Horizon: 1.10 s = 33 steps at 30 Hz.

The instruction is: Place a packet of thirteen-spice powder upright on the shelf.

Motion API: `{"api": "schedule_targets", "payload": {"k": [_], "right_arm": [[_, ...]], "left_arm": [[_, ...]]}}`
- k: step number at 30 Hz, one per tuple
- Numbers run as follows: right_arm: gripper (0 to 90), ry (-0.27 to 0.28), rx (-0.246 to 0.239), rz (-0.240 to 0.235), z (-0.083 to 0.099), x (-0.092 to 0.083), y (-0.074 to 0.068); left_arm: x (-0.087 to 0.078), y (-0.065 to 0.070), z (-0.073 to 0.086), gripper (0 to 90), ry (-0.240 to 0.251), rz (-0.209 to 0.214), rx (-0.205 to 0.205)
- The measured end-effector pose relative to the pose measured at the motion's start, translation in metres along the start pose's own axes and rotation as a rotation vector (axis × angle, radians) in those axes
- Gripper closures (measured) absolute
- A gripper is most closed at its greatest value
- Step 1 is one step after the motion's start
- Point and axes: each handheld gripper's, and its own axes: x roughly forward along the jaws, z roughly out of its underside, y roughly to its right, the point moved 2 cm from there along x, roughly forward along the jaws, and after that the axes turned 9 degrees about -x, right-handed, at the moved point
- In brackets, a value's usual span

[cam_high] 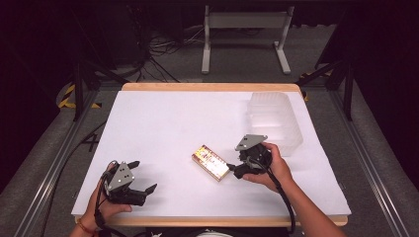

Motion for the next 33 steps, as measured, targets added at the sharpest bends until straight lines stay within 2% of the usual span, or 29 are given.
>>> {"api": "schedule_targets", "payload": {"k": [5, 11, 20, 21, 25, 29, 33], "right_arm": [[24.6, -0.030, 0.009, -0.023, -0.008, 0.010, 0.003], [24.5, -0.054, 0.046, -0.077, -0.016, 0.023, 0.006], [24.8, -0.096, 0.027, -0.102, -0.032, 0.039, 0.002], [24.8, -0.110, 0.017, -0.109, -0.039, 0.044, 0.000], [24.7, -0.113, 0.000, -0.112, -0.046, 0.048, -0.001], [24.7, -0.118, 0.005, -0.127, -0.054, 0.056, -0.004], [24.7, -0.142, -0.009, -0.139, -0.061, 0.065, -0.007]], "left_arm": [[0.000, 0.000, 0.001, 5.9, -0.002, -0.002, -0.001], [0.001, 0.000, 0.001, 5.9, -0.008, -0.001, 0.004], [0.002, 0.001, 0.001, 5.9, -0.013, 0.002, 0.015], [0.002, 0.001, 0.001, 5.9, -0.014, 0.005, 0.016], [0.001, 0.001, 0.001, 5.9, -0.014, 0.006, 0.017], [0.002, 0.001, 0.001, 5.9, -0.015, 0.009, 0.018], [0.001, 0.000, 0.001, 5.9, -0.013, 0.010, 0.018]]}}
